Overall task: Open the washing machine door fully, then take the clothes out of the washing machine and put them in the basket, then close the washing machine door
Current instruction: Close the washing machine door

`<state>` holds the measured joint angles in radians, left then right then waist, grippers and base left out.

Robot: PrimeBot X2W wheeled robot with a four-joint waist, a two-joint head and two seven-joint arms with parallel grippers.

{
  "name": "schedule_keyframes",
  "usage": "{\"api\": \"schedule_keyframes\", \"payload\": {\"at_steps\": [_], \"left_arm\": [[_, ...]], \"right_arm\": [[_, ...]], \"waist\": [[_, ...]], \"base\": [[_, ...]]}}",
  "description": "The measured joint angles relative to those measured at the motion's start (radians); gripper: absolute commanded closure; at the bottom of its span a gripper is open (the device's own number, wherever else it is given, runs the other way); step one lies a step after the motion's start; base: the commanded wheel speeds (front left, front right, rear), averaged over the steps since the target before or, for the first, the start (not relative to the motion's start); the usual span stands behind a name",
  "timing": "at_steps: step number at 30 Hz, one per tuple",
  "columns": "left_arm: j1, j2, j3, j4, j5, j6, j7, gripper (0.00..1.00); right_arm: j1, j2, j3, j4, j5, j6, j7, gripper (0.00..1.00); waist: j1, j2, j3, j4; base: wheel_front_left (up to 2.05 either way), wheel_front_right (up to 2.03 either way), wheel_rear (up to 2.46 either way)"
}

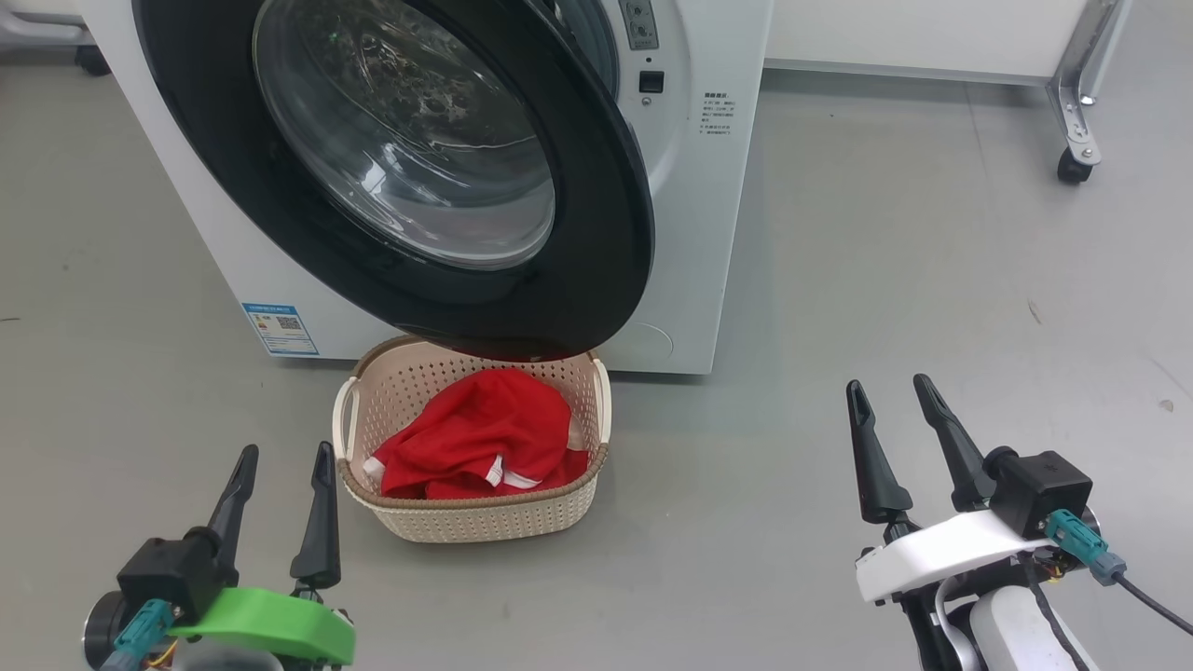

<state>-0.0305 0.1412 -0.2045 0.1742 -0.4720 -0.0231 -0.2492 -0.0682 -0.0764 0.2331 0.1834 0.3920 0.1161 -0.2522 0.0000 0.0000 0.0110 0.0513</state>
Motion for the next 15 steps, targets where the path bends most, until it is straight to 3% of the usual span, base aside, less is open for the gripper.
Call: {"api": "schedule_keyframes", "payload": {"at_steps": [15], "left_arm": [[0.001, -0.019, 0.01, -0.006, 0.018, -0.017, 0.0, 0.0]], "right_arm": [[0.001, 0.002, -0.004, -0.008, -0.007, 0.0, 0.0, 0.0]], "waist": [[0.0, 0.0, 0.009, 0.002]], "base": [[0.0, 0.0, 0.0]]}}
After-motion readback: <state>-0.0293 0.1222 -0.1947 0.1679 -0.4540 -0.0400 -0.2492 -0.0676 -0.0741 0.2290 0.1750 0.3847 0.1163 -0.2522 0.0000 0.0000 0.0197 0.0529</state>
